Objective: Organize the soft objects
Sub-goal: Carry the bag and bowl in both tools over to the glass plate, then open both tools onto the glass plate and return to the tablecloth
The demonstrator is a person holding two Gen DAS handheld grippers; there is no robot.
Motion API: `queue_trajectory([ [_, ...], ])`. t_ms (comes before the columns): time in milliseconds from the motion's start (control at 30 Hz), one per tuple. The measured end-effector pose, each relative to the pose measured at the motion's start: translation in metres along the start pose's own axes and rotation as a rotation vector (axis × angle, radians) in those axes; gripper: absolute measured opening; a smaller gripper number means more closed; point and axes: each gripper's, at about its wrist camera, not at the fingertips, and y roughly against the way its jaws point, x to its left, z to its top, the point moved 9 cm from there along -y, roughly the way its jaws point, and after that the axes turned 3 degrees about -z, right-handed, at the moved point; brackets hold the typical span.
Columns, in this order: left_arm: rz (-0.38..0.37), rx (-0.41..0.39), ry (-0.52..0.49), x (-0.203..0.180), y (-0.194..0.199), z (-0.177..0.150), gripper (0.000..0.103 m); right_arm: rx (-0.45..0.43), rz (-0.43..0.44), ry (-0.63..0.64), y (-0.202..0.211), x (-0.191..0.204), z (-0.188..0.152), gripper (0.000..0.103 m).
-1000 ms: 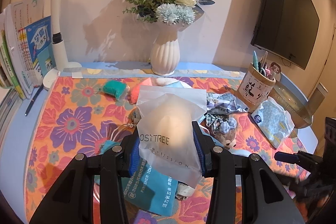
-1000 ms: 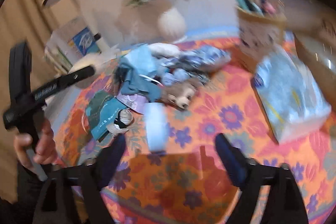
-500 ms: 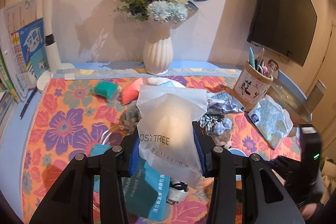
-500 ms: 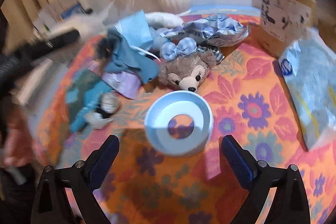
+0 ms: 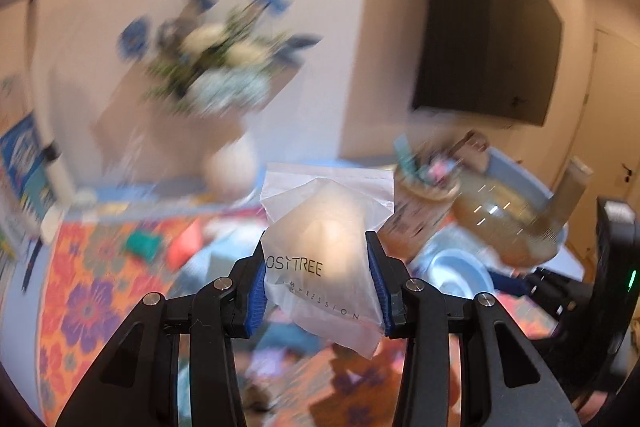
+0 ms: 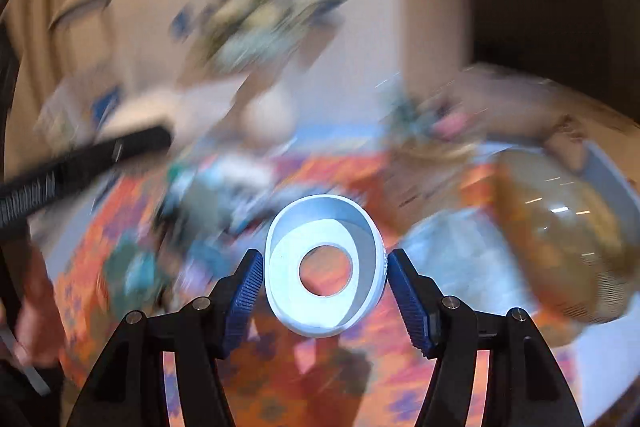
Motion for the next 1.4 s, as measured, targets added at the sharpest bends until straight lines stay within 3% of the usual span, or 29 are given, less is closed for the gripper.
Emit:
queue_trajectory([
  [133,-0.103,-0.05,-0.045,-0.061,-0.02,0.043,0.04,-0.059,-0.105,-0.183,0.02,-0.085,0.034,0.063],
  [267,-0.209,-0.038,-0.102,-0.122,-0.052,0.065,0.04,-0.06,-0.206,-0.329,0.024,-0.157,0.038,0.064],
  [433,-0.31,0.089,-0.127,-0.186,-0.114,0.05,0.04,0.016,-0.272,-0.477,0.015,-0.224,0.011,0.064],
  [567,-0.348,0.181,-0.134,-0.213,-0.152,0.027,0.04,0.074,-0.295,-0.534,0.005,-0.249,-0.011,0.064],
  [667,-0.354,0.226,-0.137,-0.224,-0.169,0.015,0.049,0.096,-0.303,-0.554,0.003,-0.259,-0.02,0.067],
  [733,-0.336,0.239,-0.13,-0.224,-0.176,0.01,0.071,0.109,-0.299,-0.556,0.001,-0.26,-0.022,0.07],
  [800,-0.331,0.229,-0.115,-0.22,-0.176,0.009,0.082,0.115,-0.317,-0.561,0.004,-0.264,-0.023,0.071],
  [933,-0.338,0.192,-0.088,-0.206,-0.159,0.017,0.082,0.099,-0.337,-0.547,0.014,-0.264,-0.023,0.071],
  [1133,-0.28,0.112,-0.058,-0.16,-0.104,0.029,0.082,0.079,-0.265,-0.516,0.019,-0.232,-0.014,0.071],
  [1300,-0.151,0.038,-0.008,-0.091,-0.031,0.034,0.082,-0.001,-0.212,-0.411,0.032,-0.174,0.007,0.071],
  [1400,-0.002,0.008,0.023,-0.037,0.017,0.033,0.082,-0.038,-0.14,-0.361,0.035,-0.134,0.018,0.071],
])
